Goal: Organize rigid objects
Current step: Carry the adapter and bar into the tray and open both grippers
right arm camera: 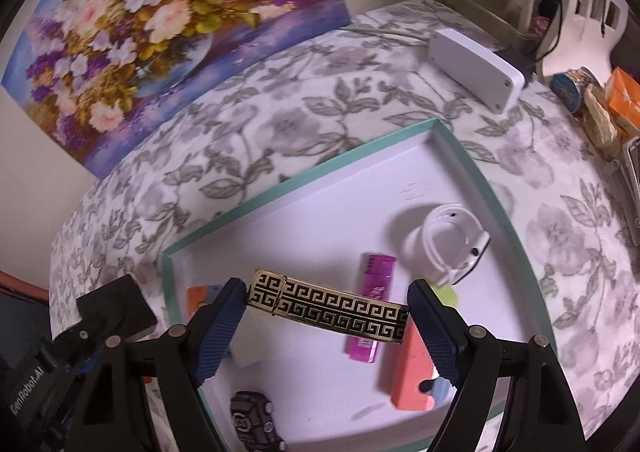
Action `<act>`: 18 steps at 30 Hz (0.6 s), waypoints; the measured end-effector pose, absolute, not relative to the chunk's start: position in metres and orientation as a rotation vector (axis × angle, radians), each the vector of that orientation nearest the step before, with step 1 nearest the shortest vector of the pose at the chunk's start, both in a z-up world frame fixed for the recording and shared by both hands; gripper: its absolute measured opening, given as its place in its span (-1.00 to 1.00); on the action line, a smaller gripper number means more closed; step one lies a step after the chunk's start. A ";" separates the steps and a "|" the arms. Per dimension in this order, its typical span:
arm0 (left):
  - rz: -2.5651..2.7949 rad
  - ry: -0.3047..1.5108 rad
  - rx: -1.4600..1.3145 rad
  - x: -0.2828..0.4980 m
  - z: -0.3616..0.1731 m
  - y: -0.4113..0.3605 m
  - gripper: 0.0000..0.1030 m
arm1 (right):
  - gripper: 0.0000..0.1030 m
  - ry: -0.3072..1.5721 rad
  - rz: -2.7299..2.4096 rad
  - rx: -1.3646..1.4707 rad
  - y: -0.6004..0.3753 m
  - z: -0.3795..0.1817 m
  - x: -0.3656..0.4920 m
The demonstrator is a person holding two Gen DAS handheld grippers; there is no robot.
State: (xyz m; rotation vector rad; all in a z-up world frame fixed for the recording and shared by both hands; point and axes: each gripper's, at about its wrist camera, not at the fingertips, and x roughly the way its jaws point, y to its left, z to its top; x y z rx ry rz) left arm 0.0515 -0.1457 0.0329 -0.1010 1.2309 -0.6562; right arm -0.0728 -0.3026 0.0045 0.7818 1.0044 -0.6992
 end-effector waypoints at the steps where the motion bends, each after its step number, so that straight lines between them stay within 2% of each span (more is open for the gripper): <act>1: -0.661 1.227 -0.097 0.051 0.031 -0.149 -0.42 | 0.64 1.004 -0.701 0.789 -0.305 0.003 -0.075; 18: -0.716 1.237 -0.080 0.048 0.004 -0.178 -0.42 | 0.64 1.021 -0.721 0.802 -0.320 -0.008 -0.083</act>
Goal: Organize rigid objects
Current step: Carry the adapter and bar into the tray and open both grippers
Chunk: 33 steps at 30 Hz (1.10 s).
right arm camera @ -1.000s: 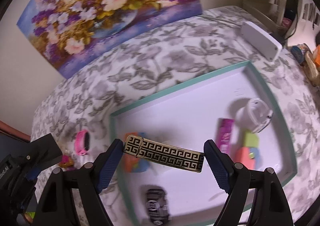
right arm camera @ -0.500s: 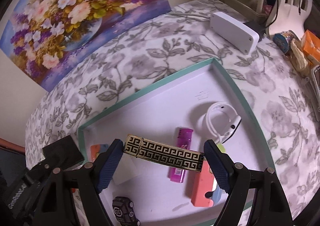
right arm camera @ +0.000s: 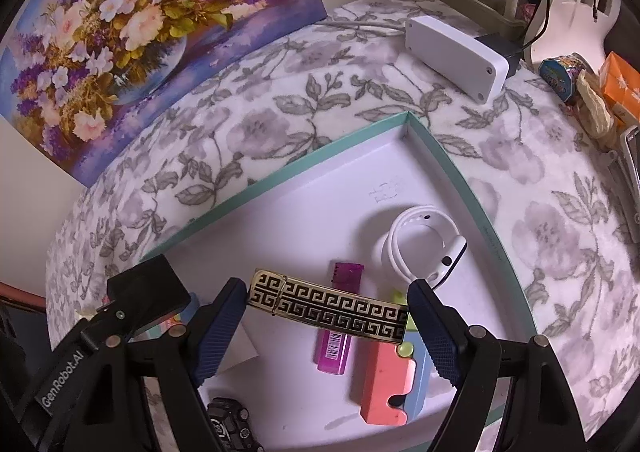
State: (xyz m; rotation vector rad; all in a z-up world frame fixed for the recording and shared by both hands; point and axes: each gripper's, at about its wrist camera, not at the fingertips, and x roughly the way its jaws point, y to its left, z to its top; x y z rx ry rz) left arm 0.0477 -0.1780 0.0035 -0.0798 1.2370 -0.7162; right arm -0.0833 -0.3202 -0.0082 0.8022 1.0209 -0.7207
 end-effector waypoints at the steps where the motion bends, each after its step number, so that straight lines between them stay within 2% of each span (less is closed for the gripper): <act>1: -0.720 1.239 -0.077 0.047 0.002 -0.179 -0.42 | 0.64 1.026 -0.725 0.796 -0.320 -0.009 -0.083; 23: -0.682 1.299 -0.022 0.047 -0.007 -0.180 -0.37 | 0.65 1.075 -0.721 0.764 -0.318 -0.014 -0.077; 28: -0.681 1.291 -0.019 0.048 0.004 -0.177 -0.11 | 0.66 1.073 -0.722 0.761 -0.319 -0.007 -0.078; 33: -0.668 1.293 -0.035 0.052 0.012 -0.171 -0.03 | 0.66 1.048 -0.723 0.742 -0.317 0.005 -0.079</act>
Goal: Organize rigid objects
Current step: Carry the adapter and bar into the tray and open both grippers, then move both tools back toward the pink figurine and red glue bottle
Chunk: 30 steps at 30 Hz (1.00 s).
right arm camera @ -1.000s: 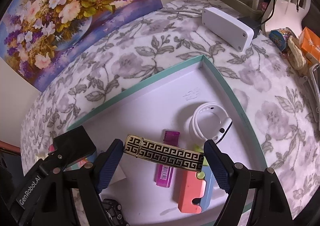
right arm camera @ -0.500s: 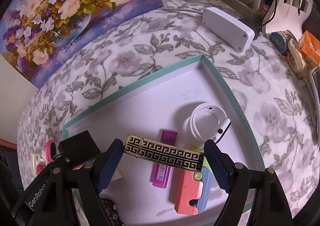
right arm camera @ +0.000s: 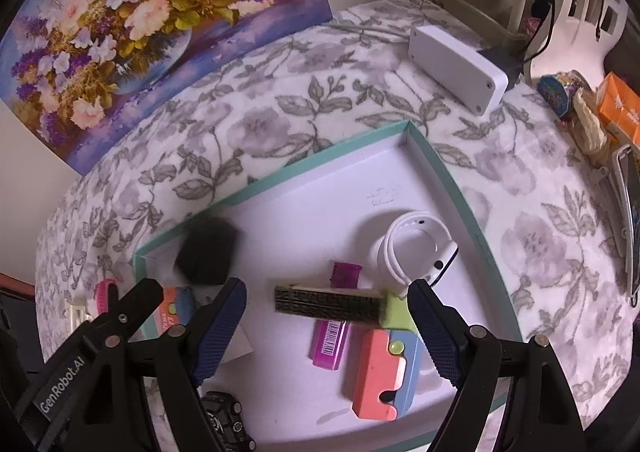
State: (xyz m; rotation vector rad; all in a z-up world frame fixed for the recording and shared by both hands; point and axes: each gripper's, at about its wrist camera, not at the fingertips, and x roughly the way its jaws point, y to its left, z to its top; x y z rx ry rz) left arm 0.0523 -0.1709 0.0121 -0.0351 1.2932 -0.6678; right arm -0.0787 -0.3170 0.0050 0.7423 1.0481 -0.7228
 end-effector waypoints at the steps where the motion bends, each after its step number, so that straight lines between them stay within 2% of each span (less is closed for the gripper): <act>1: -0.662 1.292 -0.038 0.054 0.014 -0.169 0.02 | 0.66 1.045 -0.724 0.738 -0.317 0.007 -0.078; 5: -0.618 1.276 -0.034 0.062 0.021 -0.157 0.18 | 0.69 1.028 -0.734 0.715 -0.315 0.016 -0.078; 13: -0.475 1.251 0.031 0.081 0.022 -0.130 0.41 | 0.97 1.027 -0.752 0.696 -0.315 0.018 -0.078; 21: -0.371 1.243 0.092 0.090 0.016 -0.113 0.52 | 0.99 1.042 -0.742 0.667 -0.311 0.016 -0.074; 23: -0.362 1.241 0.097 0.091 0.016 -0.111 0.57 | 1.00 1.042 -0.742 0.660 -0.310 0.017 -0.073; 27: -0.328 1.212 0.108 0.092 0.019 -0.105 0.81 | 1.00 1.044 -0.741 0.641 -0.307 0.018 -0.070; 30: -0.295 1.183 0.117 0.095 0.023 -0.096 0.83 | 1.00 1.047 -0.733 0.616 -0.303 0.019 -0.066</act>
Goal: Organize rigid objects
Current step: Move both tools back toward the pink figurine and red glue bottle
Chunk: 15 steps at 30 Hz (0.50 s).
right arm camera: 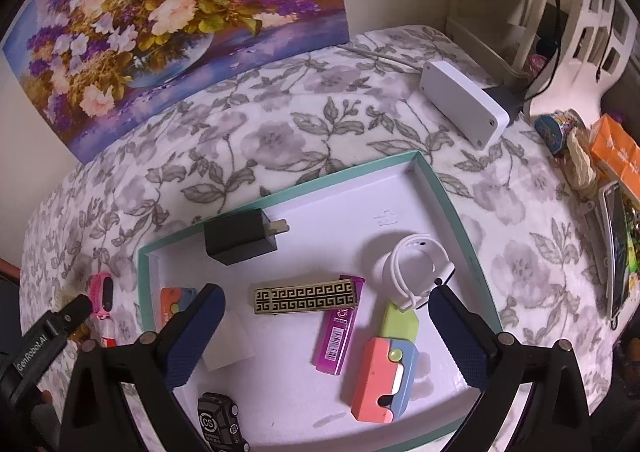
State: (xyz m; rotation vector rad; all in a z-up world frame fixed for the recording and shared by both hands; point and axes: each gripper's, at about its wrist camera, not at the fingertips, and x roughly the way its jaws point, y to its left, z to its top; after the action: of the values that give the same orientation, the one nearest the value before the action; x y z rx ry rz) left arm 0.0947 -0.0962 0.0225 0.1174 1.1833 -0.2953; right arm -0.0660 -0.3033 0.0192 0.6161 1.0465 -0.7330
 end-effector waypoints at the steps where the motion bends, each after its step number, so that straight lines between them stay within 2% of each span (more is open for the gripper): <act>1: -0.288 1.178 0.117 0.096 0.024 -0.092 0.83 | 1.00 1.047 -0.730 0.612 -0.302 0.019 -0.065; 15: -0.118 1.092 0.079 0.126 0.062 0.000 0.83 | 1.00 0.955 -0.616 0.585 -0.255 0.051 -0.032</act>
State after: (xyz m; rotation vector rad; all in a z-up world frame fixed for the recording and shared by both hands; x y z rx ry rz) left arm 0.1261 -0.0001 0.0621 0.0791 1.0920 -0.1179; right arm -0.0323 -0.2552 0.0506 0.5848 0.9553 -0.6163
